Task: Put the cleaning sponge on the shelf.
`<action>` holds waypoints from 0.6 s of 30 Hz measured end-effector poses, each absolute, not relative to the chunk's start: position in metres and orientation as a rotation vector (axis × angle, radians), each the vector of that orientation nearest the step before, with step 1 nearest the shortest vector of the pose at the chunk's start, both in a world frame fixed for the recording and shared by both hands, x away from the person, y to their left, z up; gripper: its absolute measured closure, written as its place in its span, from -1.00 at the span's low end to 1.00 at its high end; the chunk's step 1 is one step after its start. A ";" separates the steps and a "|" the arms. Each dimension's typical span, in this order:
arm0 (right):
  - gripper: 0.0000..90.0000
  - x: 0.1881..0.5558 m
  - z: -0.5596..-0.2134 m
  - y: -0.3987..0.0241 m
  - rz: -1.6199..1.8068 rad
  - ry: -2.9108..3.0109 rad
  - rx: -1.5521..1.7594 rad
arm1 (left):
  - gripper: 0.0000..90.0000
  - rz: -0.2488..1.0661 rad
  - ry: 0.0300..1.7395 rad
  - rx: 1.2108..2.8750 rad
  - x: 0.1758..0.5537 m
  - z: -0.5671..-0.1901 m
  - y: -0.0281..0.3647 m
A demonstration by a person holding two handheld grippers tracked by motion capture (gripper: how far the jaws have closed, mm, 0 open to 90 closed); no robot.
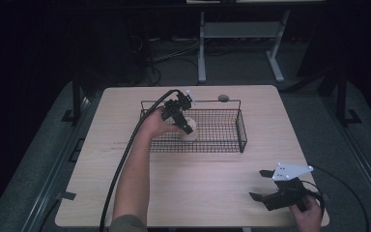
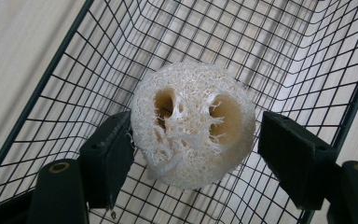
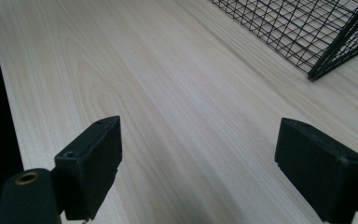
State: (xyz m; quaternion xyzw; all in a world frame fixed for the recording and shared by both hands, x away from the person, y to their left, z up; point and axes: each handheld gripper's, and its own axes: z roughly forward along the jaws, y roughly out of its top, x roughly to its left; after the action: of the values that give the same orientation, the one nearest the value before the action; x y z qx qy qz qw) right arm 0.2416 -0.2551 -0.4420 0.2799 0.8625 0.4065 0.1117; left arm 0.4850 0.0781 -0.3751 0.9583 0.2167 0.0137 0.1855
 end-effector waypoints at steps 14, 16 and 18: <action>-0.68 0.242 -0.442 -0.255 1.186 2.537 0.822 | -0.43 0.074 0.630 2.676 0.482 -0.360 0.091; -0.68 0.242 -0.442 -0.255 1.184 2.536 0.822 | -0.43 0.075 0.632 2.673 0.480 -0.358 0.093; -0.68 0.242 -0.442 -0.255 1.189 2.536 0.818 | -0.43 0.081 0.633 2.669 0.479 -0.356 0.095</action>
State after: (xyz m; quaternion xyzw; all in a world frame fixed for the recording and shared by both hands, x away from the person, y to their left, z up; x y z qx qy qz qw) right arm 0.2420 -0.2547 -0.4421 0.2785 0.8637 0.4049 0.1117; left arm 0.4788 0.0945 -0.3564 0.9535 0.2261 0.0289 0.1972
